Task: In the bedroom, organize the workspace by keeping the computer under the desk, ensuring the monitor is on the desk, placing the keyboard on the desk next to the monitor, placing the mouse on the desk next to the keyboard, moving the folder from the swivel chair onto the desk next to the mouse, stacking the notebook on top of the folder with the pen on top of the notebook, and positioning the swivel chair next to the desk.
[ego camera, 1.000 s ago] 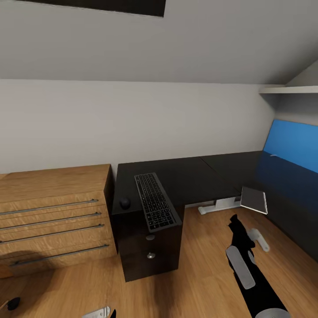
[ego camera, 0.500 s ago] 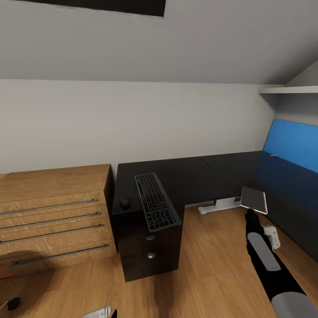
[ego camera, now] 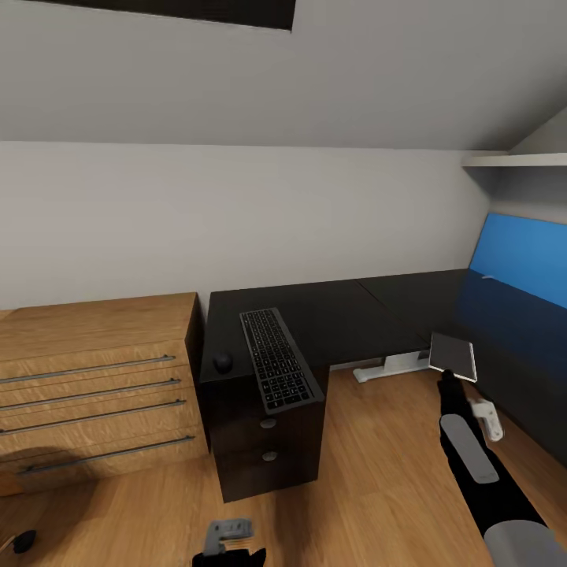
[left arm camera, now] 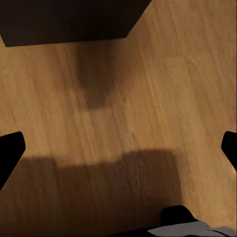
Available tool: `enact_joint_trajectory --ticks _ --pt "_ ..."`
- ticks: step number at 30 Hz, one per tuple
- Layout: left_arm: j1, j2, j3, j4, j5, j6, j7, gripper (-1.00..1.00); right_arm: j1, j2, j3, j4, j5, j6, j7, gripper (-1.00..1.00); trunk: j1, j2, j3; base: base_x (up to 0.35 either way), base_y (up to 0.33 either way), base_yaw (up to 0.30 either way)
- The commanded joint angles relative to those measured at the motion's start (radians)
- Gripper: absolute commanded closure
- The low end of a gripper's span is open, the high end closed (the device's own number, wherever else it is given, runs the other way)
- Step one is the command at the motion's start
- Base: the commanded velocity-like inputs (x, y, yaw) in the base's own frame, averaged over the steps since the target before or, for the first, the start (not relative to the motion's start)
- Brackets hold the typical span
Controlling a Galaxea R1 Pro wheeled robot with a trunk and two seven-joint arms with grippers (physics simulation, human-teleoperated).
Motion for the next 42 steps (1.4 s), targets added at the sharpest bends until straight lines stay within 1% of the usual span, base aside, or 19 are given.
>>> enact_joint_trajectory --ticks 1,2,3,4,5,6,7,8,12,13,14,17,18,21,25,37,42 --pt "-0.007 -0.008 0.001 -0.006 0.011 0.017 0.009 -1.00 0.000 0.000 0.002 -0.001 -0.026 -0.007 0.000 -1.00 0.000 0.000 -0.001 0.000 0.000 0.000" --pt "-0.019 -0.018 0.002 -0.013 0.014 0.045 0.009 -1.00 -0.001 0.002 0.001 -0.001 -0.063 -0.007 0.000 -1.00 0.000 0.000 -0.001 0.000 0.000 0.000" --pt "-0.030 -0.028 0.004 -0.018 0.024 0.088 0.008 -1.00 -0.001 0.005 0.001 -0.001 -0.129 -0.007 0.000 -1.00 0.000 0.000 -0.001 0.000 0.000 0.000" --pt "-0.034 -0.032 0.003 -0.018 0.036 0.111 0.007 -1.00 -0.001 0.007 0.001 -0.001 -0.173 -0.008 0.001 -1.00 0.000 0.000 -0.001 0.000 0.000 0.000" --pt "-0.035 -0.034 0.001 -0.018 0.042 0.119 0.006 -1.00 -0.001 0.007 0.001 -0.001 -0.192 -0.008 0.002 -1.00 0.000 0.000 -0.001 0.000 0.000 0.000" --pt "-0.038 -0.036 -0.001 -0.018 0.056 0.131 0.005 -1.00 -0.001 0.008 0.001 -0.001 -0.222 -0.009 0.002 -1.00 0.000 0.000 -0.001 0.000 0.000 0.000" --pt "-0.038 -0.036 -0.002 -0.018 0.061 0.135 0.004 -1.00 -0.001 0.009 0.001 -0.001 -0.233 -0.009 0.003 -1.00 0.000 0.000 -0.001 0.000 0.000 0.000" --pt "-0.040 -0.037 -0.013 -0.023 0.072 0.145 0.003 -1.00 0.000 0.009 0.001 -0.002 -0.258 -0.010 0.012 -1.00 0.000 0.000 -0.001 0.000 0.000 0.000" --pt "-0.041 -0.035 -0.022 -0.044 0.075 0.149 0.004 -1.00 0.000 0.010 0.002 -0.002 -0.268 -0.011 0.039 -1.00 0.000 0.000 -0.001 0.000 0.000 0.000" --pt "-0.042 -0.035 -0.023 -0.055 0.076 0.149 0.004 -1.00 0.000 0.011 0.002 -0.002 -0.271 -0.011 0.060 -1.00 0.000 0.000 -0.001 0.000 0.000 0.000" --pt "-0.042 -0.033 -0.021 -0.076 0.077 0.150 0.004 -1.00 0.000 0.011 0.002 -0.002 -0.275 -0.011 0.113 -1.00 0.004 -0.007 -0.004 0.000 0.000 0.000" --pt "-0.042 -0.032 -0.022 -0.090 0.077 0.151 0.005 -1.00 0.001 0.011 0.003 -0.002 -0.276 -0.010 0.156 -1.00 0.015 -0.028 -0.013 0.000 0.000 0.000" --pt "-0.042 -0.031 -0.022 -0.097 0.077 0.151 0.006 -1.00 0.001 0.011 0.003 0.000 -0.276 -0.010 0.190 -1.00 0.019 -0.035 -0.016 0.000 0.000 0.000" --pt "-0.042 -0.030 -0.024 -0.101 0.077 0.151 0.008 -1.00 0.001 0.010 0.003 0.002 -0.275 -0.010 0.214 -1.00 0.031 -0.056 -0.026 0.000 0.000 0.000" --pt "-0.042 -0.030 -0.025 -0.102 0.077 0.152 0.008 -1.00 0.001 0.007 0.002 0.004 -0.273 -0.010 0.227 -1.00 0.046 -0.084 -0.038 0.000 0.000 0.000" --pt "-0.042 -0.030 -0.025 -0.102 0.075 0.151 0.010 -1.00 0.001 0.004 0.002 0.004 -0.272 -0.010 0.232 -1.00 0.092 -0.168 -0.076 0.000 0.000 0.000" --pt "-0.042 -0.029 -0.025 -0.102 0.074 0.150 0.010 -1.00 0.001 0.003 0.002 0.004 -0.272 -0.009 0.231 -1.00 0.092 -0.168 -0.076 0.000 0.000 0.000"
